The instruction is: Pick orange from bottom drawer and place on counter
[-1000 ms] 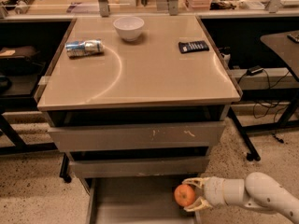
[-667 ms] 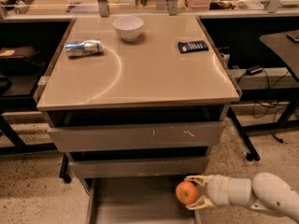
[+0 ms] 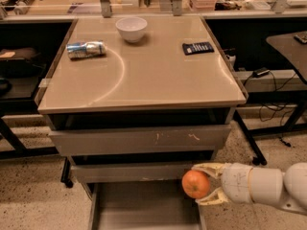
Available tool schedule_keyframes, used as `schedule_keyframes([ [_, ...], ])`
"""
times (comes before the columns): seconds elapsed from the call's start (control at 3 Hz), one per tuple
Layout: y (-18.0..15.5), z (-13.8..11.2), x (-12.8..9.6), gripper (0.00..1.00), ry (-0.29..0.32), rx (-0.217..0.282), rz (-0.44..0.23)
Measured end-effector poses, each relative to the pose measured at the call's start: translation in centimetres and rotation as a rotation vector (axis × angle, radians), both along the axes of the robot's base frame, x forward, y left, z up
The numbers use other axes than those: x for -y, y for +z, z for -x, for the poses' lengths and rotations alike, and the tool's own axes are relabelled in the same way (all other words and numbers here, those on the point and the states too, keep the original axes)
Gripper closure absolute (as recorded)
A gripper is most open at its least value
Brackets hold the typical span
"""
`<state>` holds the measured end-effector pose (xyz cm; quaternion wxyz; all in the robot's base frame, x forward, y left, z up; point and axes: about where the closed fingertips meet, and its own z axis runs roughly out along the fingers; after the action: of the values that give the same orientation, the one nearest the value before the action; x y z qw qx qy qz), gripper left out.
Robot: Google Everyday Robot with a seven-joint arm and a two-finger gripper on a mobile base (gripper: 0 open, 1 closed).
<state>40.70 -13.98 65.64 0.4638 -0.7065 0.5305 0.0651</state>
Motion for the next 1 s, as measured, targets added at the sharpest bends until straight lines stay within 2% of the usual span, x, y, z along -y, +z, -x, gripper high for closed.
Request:
schedule_keyframes([
  [0.33, 7.0, 0.1, -0.4, 1.0, 0.047, 0.032, 0.01],
  [0.67, 15.2, -0.3, -0.7, 1.0, 0.094, 0.039, -0.039],
  [1.0, 22.1, -0.3, -1.6, 1.0, 0.135, 0.11, -0.085],
])
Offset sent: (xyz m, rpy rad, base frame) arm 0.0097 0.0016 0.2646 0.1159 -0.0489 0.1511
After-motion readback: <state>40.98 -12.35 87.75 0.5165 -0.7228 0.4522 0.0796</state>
